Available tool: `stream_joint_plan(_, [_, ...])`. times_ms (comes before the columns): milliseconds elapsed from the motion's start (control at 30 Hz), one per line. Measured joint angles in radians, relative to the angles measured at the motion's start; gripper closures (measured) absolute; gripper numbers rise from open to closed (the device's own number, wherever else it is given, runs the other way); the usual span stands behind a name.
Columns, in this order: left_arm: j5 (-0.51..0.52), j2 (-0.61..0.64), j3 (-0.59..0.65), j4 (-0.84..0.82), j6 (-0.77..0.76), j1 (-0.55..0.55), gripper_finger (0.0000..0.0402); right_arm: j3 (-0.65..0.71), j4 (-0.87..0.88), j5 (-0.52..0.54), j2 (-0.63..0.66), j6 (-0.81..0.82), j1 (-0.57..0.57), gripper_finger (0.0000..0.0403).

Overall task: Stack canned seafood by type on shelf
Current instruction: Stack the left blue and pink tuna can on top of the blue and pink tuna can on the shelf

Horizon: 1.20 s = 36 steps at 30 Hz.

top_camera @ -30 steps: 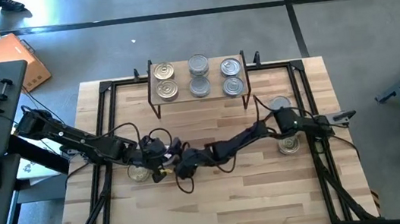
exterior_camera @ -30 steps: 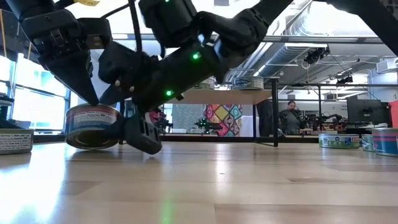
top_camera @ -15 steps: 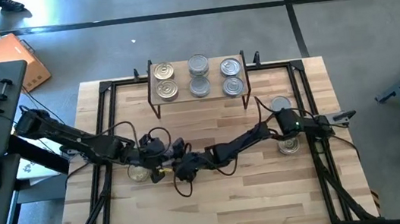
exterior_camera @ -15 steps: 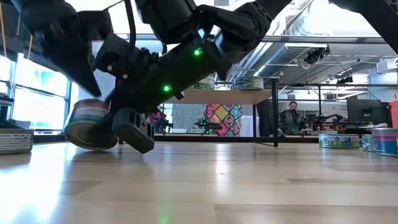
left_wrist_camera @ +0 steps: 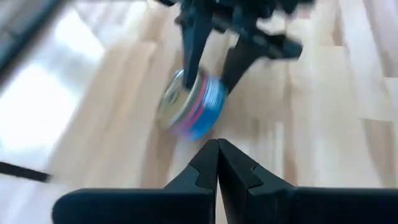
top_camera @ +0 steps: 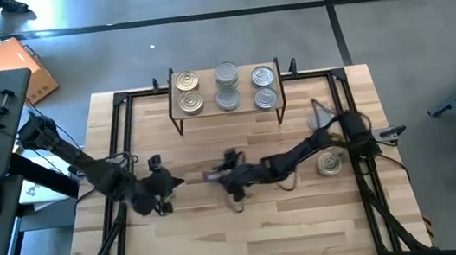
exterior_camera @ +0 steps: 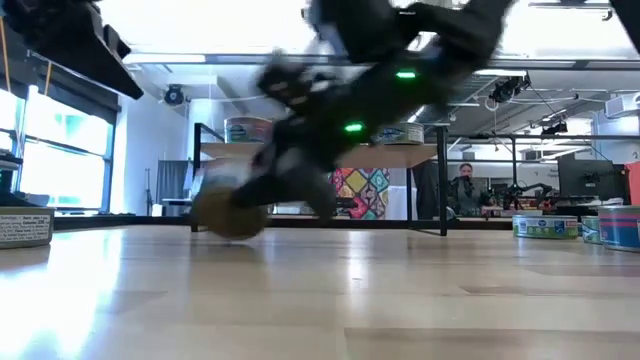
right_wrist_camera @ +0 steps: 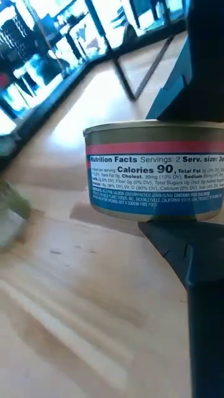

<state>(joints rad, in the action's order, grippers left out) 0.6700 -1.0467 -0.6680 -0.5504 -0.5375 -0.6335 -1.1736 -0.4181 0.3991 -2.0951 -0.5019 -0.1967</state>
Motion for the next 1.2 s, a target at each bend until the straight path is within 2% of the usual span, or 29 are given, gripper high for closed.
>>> stream_joint_plan(100, [0.147,-0.008,0.059,0.124,0.07,-0.052,0.0401,0.177,-0.208,-0.067,0.116,0.038,-0.006,0.0235])
stream_joint_plan(167, [0.226,-0.016,0.112,0.288,0.159,-0.064,0.0401,0.27,-0.349,-0.136,0.175,0.067,-0.012,0.0235])
stream_joint_plan(233, [0.253,-0.031,0.174,0.478,0.272,-0.066,0.04,0.35,-0.458,-0.186,0.21,0.092,-0.019,0.0235])
stream_joint_plan(300, [0.221,-0.048,0.236,0.699,0.434,-0.058,0.0392,0.413,-0.566,-0.216,0.228,0.102,-0.026,0.0235])
stream_joint_plan(367, [0.137,-0.071,0.287,0.912,0.614,-0.046,0.0374,0.458,-0.689,-0.236,0.237,0.102,-0.035,0.0235])
stream_joint_plan(500, [-0.034,-0.126,0.333,1.207,0.856,-0.002,0.0311,0.504,-0.831,-0.254,0.241,0.118,-0.047,0.0235])
stream_joint_plan(667, [-0.095,-0.201,0.308,1.262,1.022,0.068,0.0207,0.487,-0.852,-0.262,0.24,0.115,-0.055,0.0235])
stream_joint_plan(833, [-0.095,-0.25,0.233,1.265,1.075,0.128,0.0125,0.482,-0.856,-0.259,0.24,0.115,-0.055,0.0235])
stream_joint_plan(967, [-0.096,-0.268,0.191,1.268,1.108,0.158,0.0102,0.482,-0.858,-0.258,0.24,0.132,-0.052,0.0235])
stream_joint_plan(1200, [-0.09,-0.325,0.154,1.26,1.086,0.214,0.0101,0.482,-0.864,-0.254,0.24,0.135,-0.051,0.0235])
